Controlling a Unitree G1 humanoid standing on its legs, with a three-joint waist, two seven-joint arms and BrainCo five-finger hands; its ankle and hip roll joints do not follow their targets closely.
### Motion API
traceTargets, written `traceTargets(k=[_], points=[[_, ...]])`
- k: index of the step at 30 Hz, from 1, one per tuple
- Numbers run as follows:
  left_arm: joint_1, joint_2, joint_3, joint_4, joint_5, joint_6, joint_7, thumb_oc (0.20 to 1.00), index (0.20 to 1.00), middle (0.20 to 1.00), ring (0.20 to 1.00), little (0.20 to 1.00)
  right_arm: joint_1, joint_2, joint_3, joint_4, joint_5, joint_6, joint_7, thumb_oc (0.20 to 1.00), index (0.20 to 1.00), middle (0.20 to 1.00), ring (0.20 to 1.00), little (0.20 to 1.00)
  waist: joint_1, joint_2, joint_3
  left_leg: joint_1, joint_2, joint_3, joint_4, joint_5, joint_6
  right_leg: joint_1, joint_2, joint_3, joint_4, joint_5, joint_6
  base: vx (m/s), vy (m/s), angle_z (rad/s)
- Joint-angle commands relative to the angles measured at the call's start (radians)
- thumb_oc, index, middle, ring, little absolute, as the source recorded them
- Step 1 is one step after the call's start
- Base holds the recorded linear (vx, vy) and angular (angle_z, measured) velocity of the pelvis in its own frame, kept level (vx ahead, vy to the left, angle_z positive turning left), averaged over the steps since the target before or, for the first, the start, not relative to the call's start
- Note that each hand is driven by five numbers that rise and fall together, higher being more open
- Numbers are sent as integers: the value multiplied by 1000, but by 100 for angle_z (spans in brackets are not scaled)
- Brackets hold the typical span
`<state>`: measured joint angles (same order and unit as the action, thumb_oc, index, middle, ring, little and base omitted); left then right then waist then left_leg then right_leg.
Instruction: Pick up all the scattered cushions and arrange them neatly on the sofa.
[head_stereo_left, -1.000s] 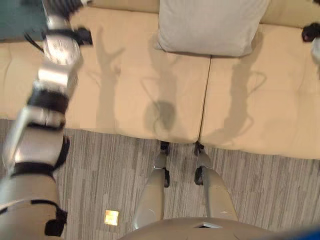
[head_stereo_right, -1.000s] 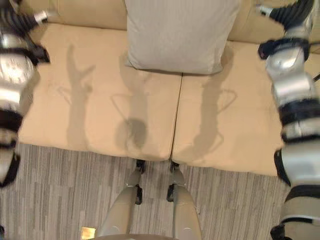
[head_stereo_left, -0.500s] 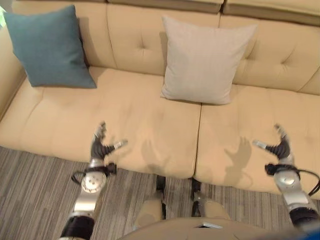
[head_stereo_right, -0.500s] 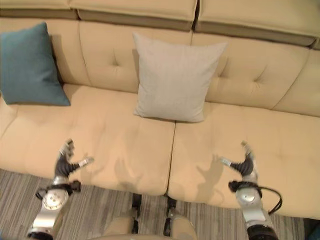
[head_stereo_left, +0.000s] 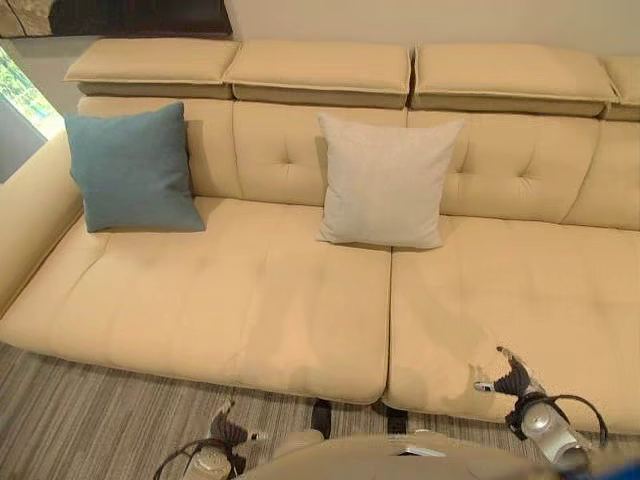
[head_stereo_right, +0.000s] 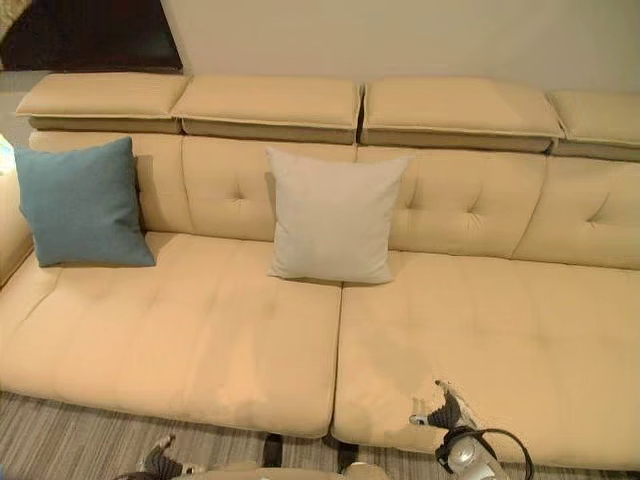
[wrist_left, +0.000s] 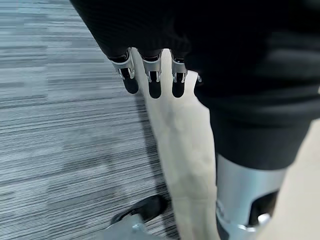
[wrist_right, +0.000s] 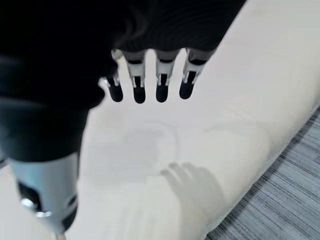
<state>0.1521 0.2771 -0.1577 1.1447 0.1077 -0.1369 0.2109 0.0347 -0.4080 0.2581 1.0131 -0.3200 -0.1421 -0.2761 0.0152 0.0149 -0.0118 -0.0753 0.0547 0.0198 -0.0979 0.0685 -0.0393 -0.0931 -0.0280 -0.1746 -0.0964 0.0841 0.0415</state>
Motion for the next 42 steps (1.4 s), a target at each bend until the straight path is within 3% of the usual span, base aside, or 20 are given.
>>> traceTargets(k=[1,4,8,12,16,19,22,24,26,27,29,31,33,34,36,38,40,41,42], points=[[-77,20,30,33,13,-6,23,1000,1000,1000,1000,1000,-44,15,21,34,-31,-6,-10,1000,1000,1000,1000,1000,11,-54,37,75,5,23,11,-82,-35,92,-33,-14,9,-106,77,12,-73,3],[-86,20,16,27,17,-3,27,1000,1000,1000,1000,1000,-49,27,36,72,-28,-2,-17,1000,1000,1000,1000,1000,11,-60,54,83,13,15,30,-83,-36,106,-26,-11,9,-113,70,-18,-64,4],[-99,21,-5,19,25,2,29,1000,1000,1000,1000,1000,-47,42,46,126,-24,12,-19,1000,1000,1000,1000,1000,14,-73,80,63,7,-8,134,-129,-29,127,-24,2,9,-110,58,-65,-31,1],[-127,-14,-28,23,2,2,22,1000,1000,1000,1000,1000,-75,42,56,192,-19,34,-22,1000,1000,1000,1000,1000,30,-82,100,33,-67,-160,254,-209,-25,117,-33,46,17,-91,50,-119,58,-17],[-143,-36,-41,30,-14,-1,20,1000,1000,1000,1000,1000,-108,34,75,213,-40,58,-15,1000,1000,1000,1000,1000,27,-66,95,38,-100,-275,240,-225,-15,50,-43,89,51,-64,61,-148,162,-50],[-152,-43,-52,42,-11,4,20,1000,1000,1000,1000,1000,-127,39,72,218,-35,69,-22,1000,1000,1000,1000,1000,18,-60,94,57,-111,-253,191,-222,9,-9,-71,107,77,-33,84,-188,230,-54],[-168,-40,-62,63,1,5,17,1000,1000,1000,1000,1000,-143,59,88,234,-51,88,-18,1000,1000,1000,1000,1000,23,-65,115,48,-150,-224,181,-217,34,-77,-105,129,102,4,116,-257,237,-76],[-184,-27,-68,75,12,9,10,1000,1000,1000,1000,1000,-160,70,92,238,-47,99,-15,1000,1000,1000,1000,1000,30,-61,143,33,-151,-181,185,-203,49,-127,-116,99,152,11,124,-260,138,-103],[-191,-22,-71,78,14,11,7,1000,1000,1000,1000,1000,-164,70,93,242,-42,99,-17,1000,1000,1000,1000,1000,39,-58,151,21,-145,-162,190,-196,55,-135,-120,64,187,-10,118,-220,77,-126],[-188,-17,-73,81,18,14,2,1000,1000,1000,1000,1000,-159,69,92,249,-32,93,-14,1000,1000,1000,1000,1000,50,-48,152,13,-138,-140,187,-183,65,-106,-121,-1,262,-62,91,-132,68,-90],[-179,-14,-63,85,11,18,-4,1000,1000,1000,1000,1000,-151,69,89,253,-24,85,-10,1000,1000,1000,1000,1000,60,-46,139,12,-132,-124,173,-172,72,-73,-108,-28,312,-108,75,-129,48,-39],[-171,-14,-53,87,3,18,-8,1000,1000,1000,1000,1000,-144,68,90,252,-27,82,-10,1000,1000,1000,1000,1000,87,-49,118,-6,-123,-90,164,-158,70,-16,-110,-92,310,-148,69,-111,-36,-66],[-162,-15,-46,84,-6,16,-12,1000,1000,1000,1000,1000,-143,68,89,248,-30,86,-11,1000,1000,1000,1000,1000,112,-65,110,-12,-118,-55,160,-155,62,25,-114,-123,252,-144,72,-78,-114,-94],[-160,-18,-42,82,-13,15,-11,1000,1000,1000,1000,1000,-147,68,90,246,-27,87,-16,1000,1000,1000,1000,1000,117,-69,106,-17,-110,-46,161,-153,56,25,-110,-123,229,-142,77,-12,-205,-100],[-173,-28,-54,87,-19,20,-10,1000,1000,1000,1000,1000,-149,66,81,244,4,86,-28,1000,1000,1000,1000,1000,98,-90,105,-34,-101,-34,208,-159,35,70,-58,-48,96,-119,68,34,-266,-55],[-180,-38,-67,87,-13,24,-14,1000,1000,1000,1000,1000,-143,65,77,249,11,88,-31,1000,1000,1000,1000,1000,84,-87,106,-32,-97,-40,221,-166,30,87,-52,-38,71,-110,63,-9,-122,5],[-195,-51,-96,75,-10,24,-21,1000,1000,1000,1000,1000,-140,64,80,263,17,95,-37,1000,1000,1000,1000,1000,82,-86,119,-45,-118,-117,252,-171,15,88,-47,-5,52,-96,57,-90,-19,-11],[-205,-63,-114,71,-13,24,-24,1000,1000,1000,1000,1000,-136,66,83,284,14,100,-40,1000,1000,1000,1000,1000,92,-84,122,-54,-147,-239,255,-175,3,79,-41,37,44,-78,59,-71,38,-34],[-205,-64,-114,71,-13,24,-24,1000,1000,1000,1000,1000,-136,66,83,284,14,100,-40,1000,1000,1000,1000,1000,92,-84,122,-53,-147,-239,254,-175,3,79,-41,37,44,-78,59,-91,102,-78]])
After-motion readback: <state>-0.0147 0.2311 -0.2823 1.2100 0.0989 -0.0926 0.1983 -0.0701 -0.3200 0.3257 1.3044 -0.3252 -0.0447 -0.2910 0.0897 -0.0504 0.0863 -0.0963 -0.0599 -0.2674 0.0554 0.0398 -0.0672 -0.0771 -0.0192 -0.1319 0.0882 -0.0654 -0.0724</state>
